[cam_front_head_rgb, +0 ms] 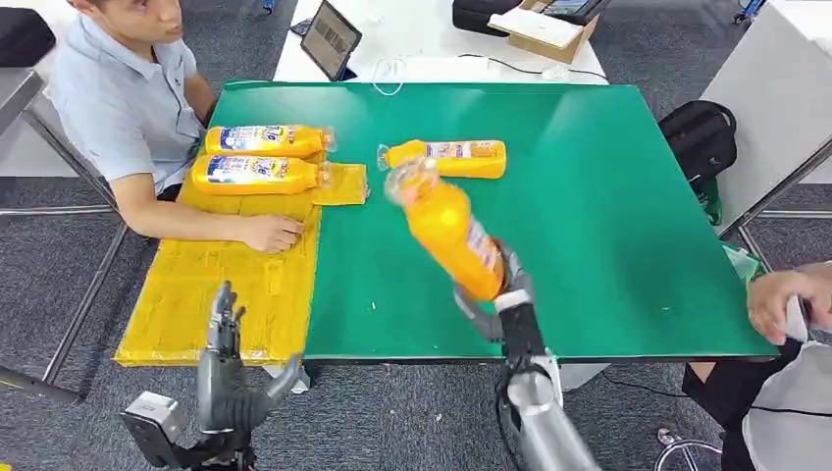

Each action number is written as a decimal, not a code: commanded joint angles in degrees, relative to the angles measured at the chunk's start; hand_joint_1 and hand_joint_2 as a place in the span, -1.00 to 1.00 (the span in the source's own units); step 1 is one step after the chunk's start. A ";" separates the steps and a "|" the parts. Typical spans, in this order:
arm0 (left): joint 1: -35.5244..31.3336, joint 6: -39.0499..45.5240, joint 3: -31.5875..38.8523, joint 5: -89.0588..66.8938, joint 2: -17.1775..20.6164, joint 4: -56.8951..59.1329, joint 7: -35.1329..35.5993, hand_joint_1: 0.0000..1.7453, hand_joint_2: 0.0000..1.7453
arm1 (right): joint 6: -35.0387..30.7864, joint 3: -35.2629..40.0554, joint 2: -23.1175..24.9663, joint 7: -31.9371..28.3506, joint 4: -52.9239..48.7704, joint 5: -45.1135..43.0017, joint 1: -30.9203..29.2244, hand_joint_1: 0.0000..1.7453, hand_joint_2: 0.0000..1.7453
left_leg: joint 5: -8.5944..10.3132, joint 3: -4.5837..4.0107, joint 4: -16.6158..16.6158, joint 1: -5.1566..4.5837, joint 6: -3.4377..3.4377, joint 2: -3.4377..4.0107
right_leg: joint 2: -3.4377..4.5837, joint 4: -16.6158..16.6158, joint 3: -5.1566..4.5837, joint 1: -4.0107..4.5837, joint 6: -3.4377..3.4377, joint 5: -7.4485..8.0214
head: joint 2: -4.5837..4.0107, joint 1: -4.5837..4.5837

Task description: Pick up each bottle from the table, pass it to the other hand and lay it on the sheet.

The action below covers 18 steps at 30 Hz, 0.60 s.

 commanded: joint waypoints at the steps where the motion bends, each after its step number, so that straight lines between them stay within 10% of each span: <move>1: -6.11 -5.96 -6.44 2.80 2.14 6.48 2.28 -1.00 1.00 | -2.24 19.16 0.17 0.11 -0.24 5.07 0.35 1.00 1.00 | -0.07 0.22 -0.01 0.03 -0.06 0.13 | 0.14 -0.01 0.18 0.03 -0.10 -0.03 | 0.00 0.00; 18: -10.92 -13.67 -7.34 6.07 1.42 9.11 4.72 -1.00 1.00 | 0.19 29.26 5.41 0.11 18.77 4.64 -10.49 1.00 1.00 | 0.00 0.31 -0.05 0.05 -0.07 0.08 | 0.08 -0.02 0.25 0.03 -0.08 -0.01 | 0.00 0.00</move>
